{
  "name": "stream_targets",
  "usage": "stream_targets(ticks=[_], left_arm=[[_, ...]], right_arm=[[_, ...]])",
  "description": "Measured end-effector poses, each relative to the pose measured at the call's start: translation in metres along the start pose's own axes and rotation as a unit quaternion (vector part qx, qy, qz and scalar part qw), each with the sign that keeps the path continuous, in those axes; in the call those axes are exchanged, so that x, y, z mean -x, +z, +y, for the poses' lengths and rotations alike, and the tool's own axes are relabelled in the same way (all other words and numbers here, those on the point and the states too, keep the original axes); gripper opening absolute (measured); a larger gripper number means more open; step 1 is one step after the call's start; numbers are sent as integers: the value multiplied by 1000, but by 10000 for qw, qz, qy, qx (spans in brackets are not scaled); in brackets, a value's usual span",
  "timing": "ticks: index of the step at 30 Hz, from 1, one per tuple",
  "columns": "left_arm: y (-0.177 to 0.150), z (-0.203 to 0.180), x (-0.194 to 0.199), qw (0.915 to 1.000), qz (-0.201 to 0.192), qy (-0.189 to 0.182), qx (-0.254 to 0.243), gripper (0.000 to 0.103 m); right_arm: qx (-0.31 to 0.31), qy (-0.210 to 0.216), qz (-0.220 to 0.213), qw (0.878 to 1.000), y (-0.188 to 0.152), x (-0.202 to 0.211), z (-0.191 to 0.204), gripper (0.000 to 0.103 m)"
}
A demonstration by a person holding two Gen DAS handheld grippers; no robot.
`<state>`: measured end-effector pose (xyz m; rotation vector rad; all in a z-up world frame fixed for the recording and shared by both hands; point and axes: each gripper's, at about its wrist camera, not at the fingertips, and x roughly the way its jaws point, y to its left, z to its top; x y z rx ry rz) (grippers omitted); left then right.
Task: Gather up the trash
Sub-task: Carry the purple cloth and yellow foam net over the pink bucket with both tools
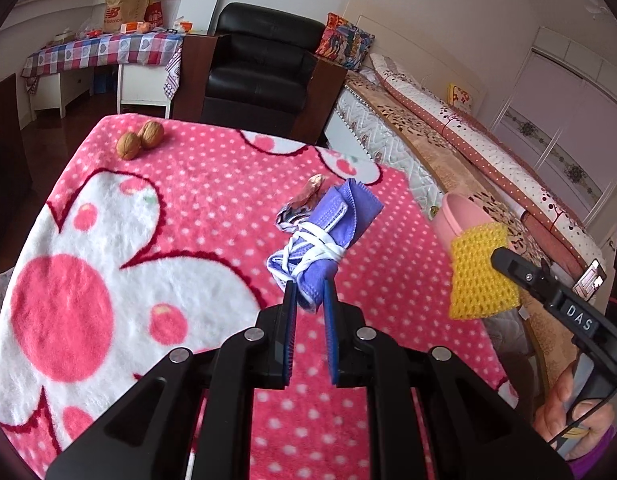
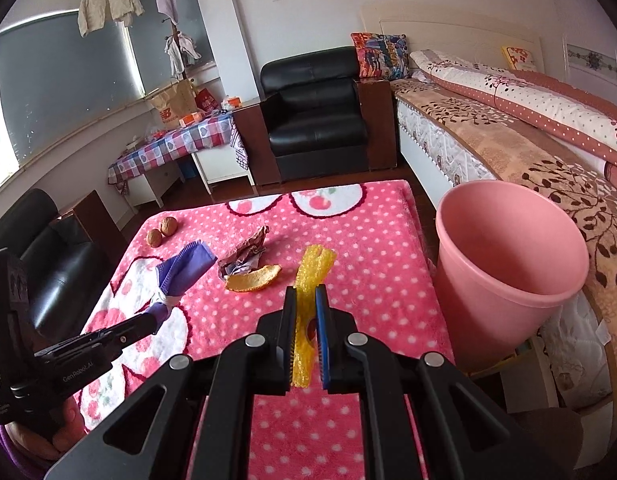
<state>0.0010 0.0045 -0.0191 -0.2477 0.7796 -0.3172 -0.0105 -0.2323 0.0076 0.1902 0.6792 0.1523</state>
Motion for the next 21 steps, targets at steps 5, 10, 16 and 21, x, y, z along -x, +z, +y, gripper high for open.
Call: stream_targets(ticks=[5, 10, 16, 21], left_arm=[[19, -35, -3, 9991, -33, -264, -324, 13], [40, -81, -10, 9959, -115, -598, -676, 13], [56, -136, -25, 9906, -178, -833, -1074, 13], [62, -166, -48, 9875, -116, -892, -1292, 13]], right_arm=[[-120, -105, -140, 9998, 4, 14, -17, 9], [-208, -298, -363, 9987, 14, 31, -36, 9], [-396, -535, -796, 9946, 33, 54, -73, 9], [-514, -725, -1061, 9904, 51, 64, -108, 9]])
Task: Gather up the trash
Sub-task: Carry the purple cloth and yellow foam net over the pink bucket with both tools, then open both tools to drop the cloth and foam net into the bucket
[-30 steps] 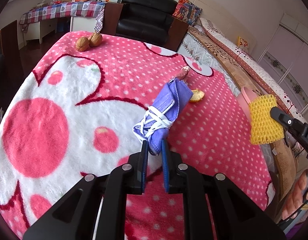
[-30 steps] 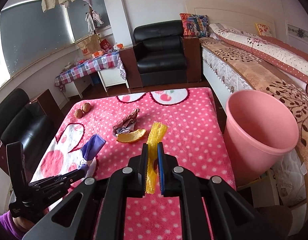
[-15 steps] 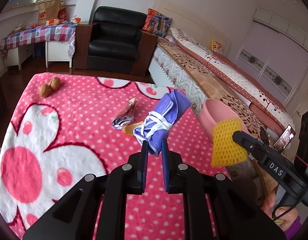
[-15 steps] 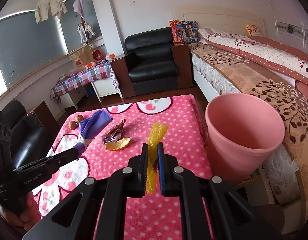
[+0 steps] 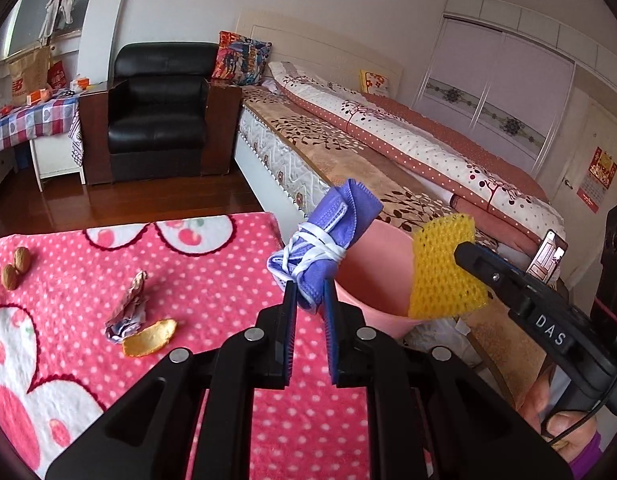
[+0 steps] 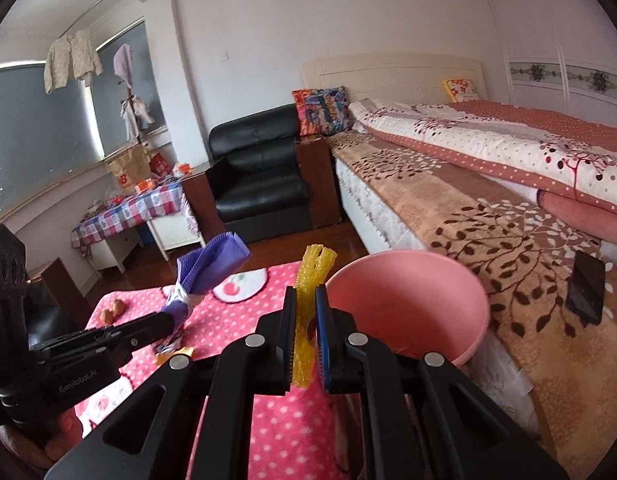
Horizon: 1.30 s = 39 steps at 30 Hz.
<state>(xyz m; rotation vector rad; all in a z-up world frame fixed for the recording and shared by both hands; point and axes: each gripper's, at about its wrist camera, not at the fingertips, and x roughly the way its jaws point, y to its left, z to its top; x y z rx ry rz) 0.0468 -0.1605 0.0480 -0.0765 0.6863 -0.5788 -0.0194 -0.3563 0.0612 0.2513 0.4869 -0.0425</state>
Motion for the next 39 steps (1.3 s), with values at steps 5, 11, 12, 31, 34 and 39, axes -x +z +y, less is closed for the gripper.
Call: stream_targets(ticks=[5, 11, 12, 31, 34, 39], left_arm=[[5, -17, -30, 9997, 159, -83, -143, 13], [7, -38, -69, 9986, 406, -140, -318, 13], [7, -41, -75, 9983, 442, -176, -335, 13], [-8, -55, -155, 9938, 992, -257, -422, 13], [-9, -53, -160, 9934, 1040, -273, -405, 17], [-10, -54, -162, 9930, 1063, -239, -448, 30]], right_arm=[[-219, -230, -73, 9995, 11, -11, -37, 9], [-373, -449, 28, 9983, 10, -35, -69, 9], [-403, -479, 62, 9980, 8, -40, -74, 9], [-704, -674, 674, 9930, -27, -111, -121, 9], [-741, -691, 717, 9923, -30, -115, -123, 9], [-767, -679, 759, 9918, -32, -119, -124, 21]])
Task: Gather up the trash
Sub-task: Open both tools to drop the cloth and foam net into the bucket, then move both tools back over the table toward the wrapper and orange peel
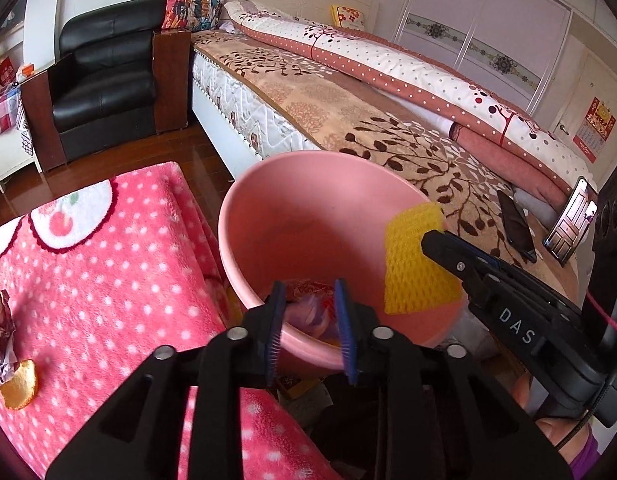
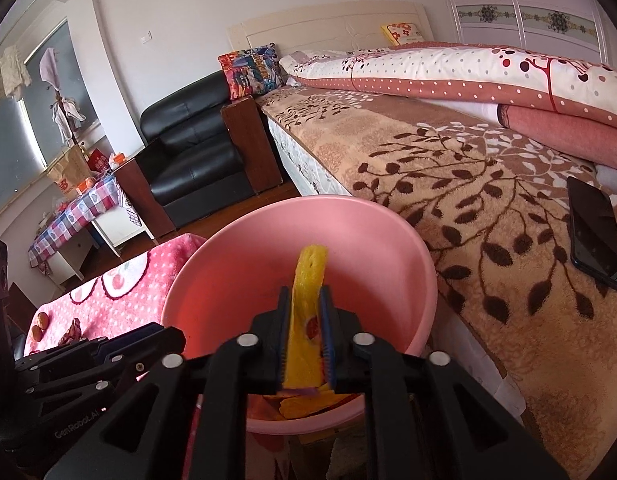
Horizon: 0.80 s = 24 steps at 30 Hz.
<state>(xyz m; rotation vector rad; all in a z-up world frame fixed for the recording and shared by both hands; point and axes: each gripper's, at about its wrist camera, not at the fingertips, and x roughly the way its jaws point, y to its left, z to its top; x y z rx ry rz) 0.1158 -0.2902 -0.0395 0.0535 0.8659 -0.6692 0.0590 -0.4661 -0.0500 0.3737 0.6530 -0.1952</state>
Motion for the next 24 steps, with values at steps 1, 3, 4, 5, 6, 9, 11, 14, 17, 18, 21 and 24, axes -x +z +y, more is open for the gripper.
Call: stream_targets(ticks=[1, 3, 4, 5, 6, 9, 11, 14, 17, 18, 21, 24], left_arm=[[0, -1, 1, 10000, -23, 33, -32, 32], [-1, -3, 2, 9999, -61, 91, -106, 32], [-1, -4, 3, 9998, -78, 108, -135, 32], [-1, -5, 5, 9997, -103, 125, -160, 32], [-2, -5, 7, 9997, -127, 132, -175, 32], [-3, -7, 17, 9991, -256, 228, -250, 32], [-4, -7, 24, 9985, -323, 334, -275, 32], [-6, -7, 36, 9975, -450, 488, -259, 32], [-11, -3, 48, 9965, -521, 618, -194, 32], [-13, -1, 53, 9963, -540, 643, -163, 32], [-21, 5, 67, 9952, -614, 749, -101, 32], [-28, 13, 81, 9938, -714, 857, 12, 32]], right_arm=[[-2, -11, 18, 10000, 0, -1, 0, 28], [-2, -23, 54, 10000, -1, -1, 0, 29], [-6, -6, 67, 10000, -2, 0, 0, 29], [-4, 0, 74, 10000, -2, 1, 1, 29], [13, 4, 82, 10000, -3, 2, 3, 29], [67, 32, 60, 10000, -5, 9, 8, 29], [105, 57, 35, 9999, -8, 16, 14, 32], [175, 112, -66, 9998, -14, 28, 23, 44], [287, 189, 18, 9994, -22, 34, 36, 44], [315, 225, 46, 9992, -26, 36, 41, 44], [374, 333, 96, 9987, -34, 42, 55, 44], [382, 452, 256, 9979, -42, 44, 68, 45]])
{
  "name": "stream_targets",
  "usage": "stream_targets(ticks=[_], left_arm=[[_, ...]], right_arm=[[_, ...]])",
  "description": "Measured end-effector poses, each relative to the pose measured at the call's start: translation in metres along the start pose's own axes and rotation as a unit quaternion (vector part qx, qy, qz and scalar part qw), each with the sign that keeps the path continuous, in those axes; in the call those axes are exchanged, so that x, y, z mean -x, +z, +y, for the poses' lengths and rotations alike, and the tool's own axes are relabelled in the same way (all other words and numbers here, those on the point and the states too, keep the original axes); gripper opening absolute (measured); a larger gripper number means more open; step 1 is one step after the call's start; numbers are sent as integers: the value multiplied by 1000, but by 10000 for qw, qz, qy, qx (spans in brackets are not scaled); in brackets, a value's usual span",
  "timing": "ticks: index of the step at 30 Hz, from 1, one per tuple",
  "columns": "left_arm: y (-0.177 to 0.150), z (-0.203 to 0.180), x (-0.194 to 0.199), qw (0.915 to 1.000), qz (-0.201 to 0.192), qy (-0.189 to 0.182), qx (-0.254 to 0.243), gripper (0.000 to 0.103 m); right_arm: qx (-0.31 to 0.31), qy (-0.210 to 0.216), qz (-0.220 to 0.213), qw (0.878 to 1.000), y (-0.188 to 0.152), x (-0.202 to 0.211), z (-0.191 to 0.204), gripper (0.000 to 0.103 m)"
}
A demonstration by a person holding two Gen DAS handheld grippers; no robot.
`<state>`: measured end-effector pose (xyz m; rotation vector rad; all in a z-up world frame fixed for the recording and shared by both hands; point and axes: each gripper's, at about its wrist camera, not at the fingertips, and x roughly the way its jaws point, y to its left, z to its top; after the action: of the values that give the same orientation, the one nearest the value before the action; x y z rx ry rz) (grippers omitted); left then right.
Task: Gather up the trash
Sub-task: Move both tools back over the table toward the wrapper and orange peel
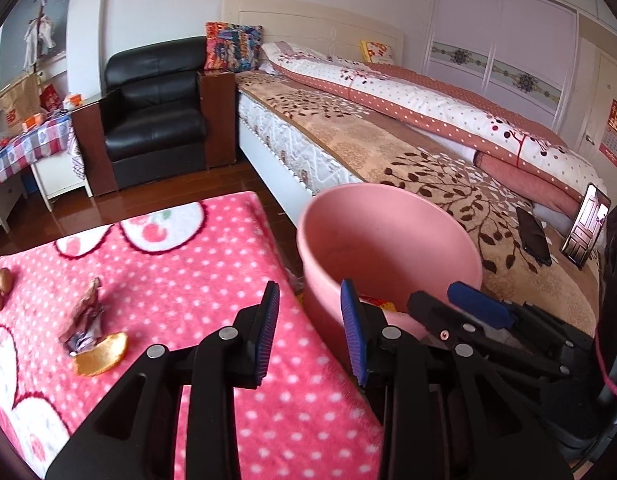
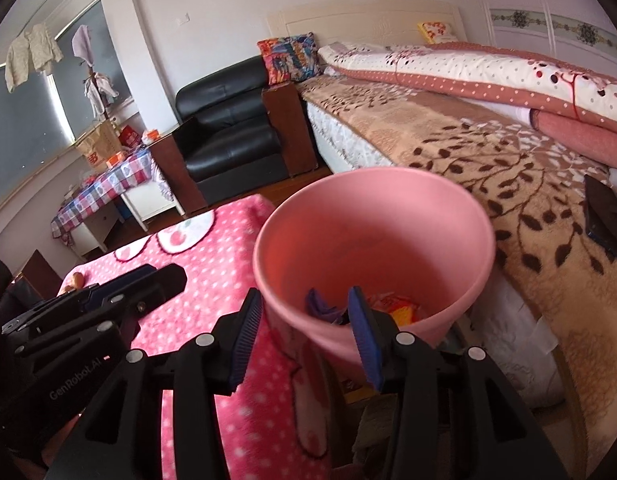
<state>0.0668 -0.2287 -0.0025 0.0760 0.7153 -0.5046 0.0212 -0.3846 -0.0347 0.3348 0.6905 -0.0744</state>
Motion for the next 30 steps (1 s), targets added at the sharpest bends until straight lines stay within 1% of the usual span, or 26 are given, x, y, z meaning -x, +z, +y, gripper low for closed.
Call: stream_targets(ticks=[6, 9, 14, 21, 26, 30], left_arm=[[-13, 25, 25, 9996, -85, 205, 191, 32], [-20, 38, 35, 9991, -86, 284, 318, 32], [-32, 56, 46, 9976, -98, 514, 454, 32], [-46, 79, 56, 9955, -87, 646, 681, 32], [-56, 92, 56, 9941, 10, 741, 789, 32], [-62, 103, 58, 9928, 17, 837, 860, 32]], right_arm=[[62, 133, 101, 9998, -17, 3, 30, 47], [10, 281, 202, 9994, -27, 2, 44, 49], [135, 398, 187, 9989, -35, 1, 64, 49], [298, 508, 130, 9982, -44, -1, 86, 49], [600, 339, 84, 9976, -57, -7, 100, 49], [766, 315, -42, 9966, -59, -5, 105, 49]])
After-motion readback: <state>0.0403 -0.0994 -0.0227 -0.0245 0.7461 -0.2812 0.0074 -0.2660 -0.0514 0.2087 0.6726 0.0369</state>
